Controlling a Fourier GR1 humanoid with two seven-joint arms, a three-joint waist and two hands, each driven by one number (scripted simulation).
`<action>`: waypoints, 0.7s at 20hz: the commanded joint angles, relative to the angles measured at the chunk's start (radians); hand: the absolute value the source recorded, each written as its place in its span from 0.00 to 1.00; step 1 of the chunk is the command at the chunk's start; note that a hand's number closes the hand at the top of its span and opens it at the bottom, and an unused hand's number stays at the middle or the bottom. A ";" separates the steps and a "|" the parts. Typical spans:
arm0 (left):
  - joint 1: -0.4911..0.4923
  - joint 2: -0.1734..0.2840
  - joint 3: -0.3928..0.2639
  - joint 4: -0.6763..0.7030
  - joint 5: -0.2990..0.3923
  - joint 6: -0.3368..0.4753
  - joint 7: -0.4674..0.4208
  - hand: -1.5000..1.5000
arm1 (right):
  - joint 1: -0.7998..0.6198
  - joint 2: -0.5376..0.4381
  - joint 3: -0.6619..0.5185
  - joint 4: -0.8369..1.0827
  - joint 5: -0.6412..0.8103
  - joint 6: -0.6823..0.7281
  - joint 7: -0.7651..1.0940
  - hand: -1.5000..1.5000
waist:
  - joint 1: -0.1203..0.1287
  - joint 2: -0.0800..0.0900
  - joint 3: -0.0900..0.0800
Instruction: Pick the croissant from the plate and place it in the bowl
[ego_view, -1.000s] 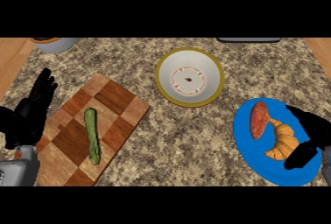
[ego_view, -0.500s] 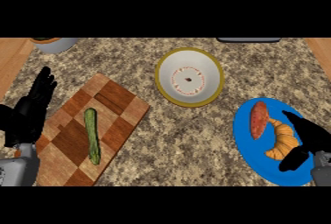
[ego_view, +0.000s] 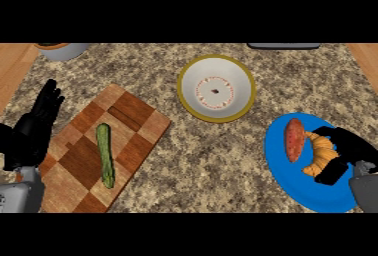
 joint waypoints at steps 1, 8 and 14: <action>-0.048 -0.023 0.005 0.077 -0.024 0.014 -0.046 0.50 | -0.005 0.029 0.004 0.100 0.034 -0.071 -0.123 1.00 | -0.001 0.004 0.005; -0.022 -0.031 0.010 0.019 -0.021 -0.002 0.000 0.50 | -0.080 0.058 -0.017 0.208 0.096 -0.159 -0.165 1.00 | 0.003 0.004 0.005; -0.009 -0.030 0.003 -0.012 -0.014 -0.014 0.013 0.50 | -0.110 0.228 0.168 0.016 0.228 -0.224 -0.023 1.00 | 0.020 -0.001 0.003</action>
